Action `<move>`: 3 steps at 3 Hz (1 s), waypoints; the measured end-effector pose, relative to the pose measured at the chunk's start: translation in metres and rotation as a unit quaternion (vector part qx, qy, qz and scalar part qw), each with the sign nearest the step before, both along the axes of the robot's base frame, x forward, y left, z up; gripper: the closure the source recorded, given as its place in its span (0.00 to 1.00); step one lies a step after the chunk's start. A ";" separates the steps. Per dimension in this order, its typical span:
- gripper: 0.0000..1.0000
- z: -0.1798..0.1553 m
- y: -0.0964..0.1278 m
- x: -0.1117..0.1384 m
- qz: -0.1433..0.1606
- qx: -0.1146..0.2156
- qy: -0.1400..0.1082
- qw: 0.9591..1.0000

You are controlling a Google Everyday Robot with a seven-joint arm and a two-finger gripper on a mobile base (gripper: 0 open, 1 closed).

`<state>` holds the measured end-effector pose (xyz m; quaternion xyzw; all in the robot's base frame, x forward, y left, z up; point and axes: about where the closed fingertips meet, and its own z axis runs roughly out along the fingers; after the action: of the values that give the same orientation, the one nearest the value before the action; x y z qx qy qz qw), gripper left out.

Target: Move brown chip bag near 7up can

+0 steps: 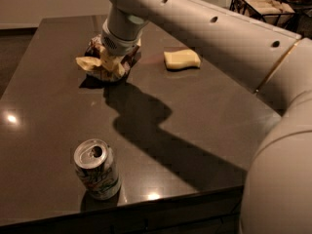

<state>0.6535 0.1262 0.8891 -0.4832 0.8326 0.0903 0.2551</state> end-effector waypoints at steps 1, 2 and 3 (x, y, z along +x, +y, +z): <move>1.00 0.021 -0.012 -0.033 0.065 0.006 -0.015 0.998; 1.00 0.037 -0.024 -0.083 0.139 0.016 -0.022 0.990; 1.00 0.040 -0.037 -0.132 0.217 0.011 -0.028 0.976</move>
Offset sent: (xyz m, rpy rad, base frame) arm -0.1547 -0.0496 0.0554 0.0130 -0.1251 0.6103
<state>0.5215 0.0888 0.9288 -0.6516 0.6998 0.1393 0.2577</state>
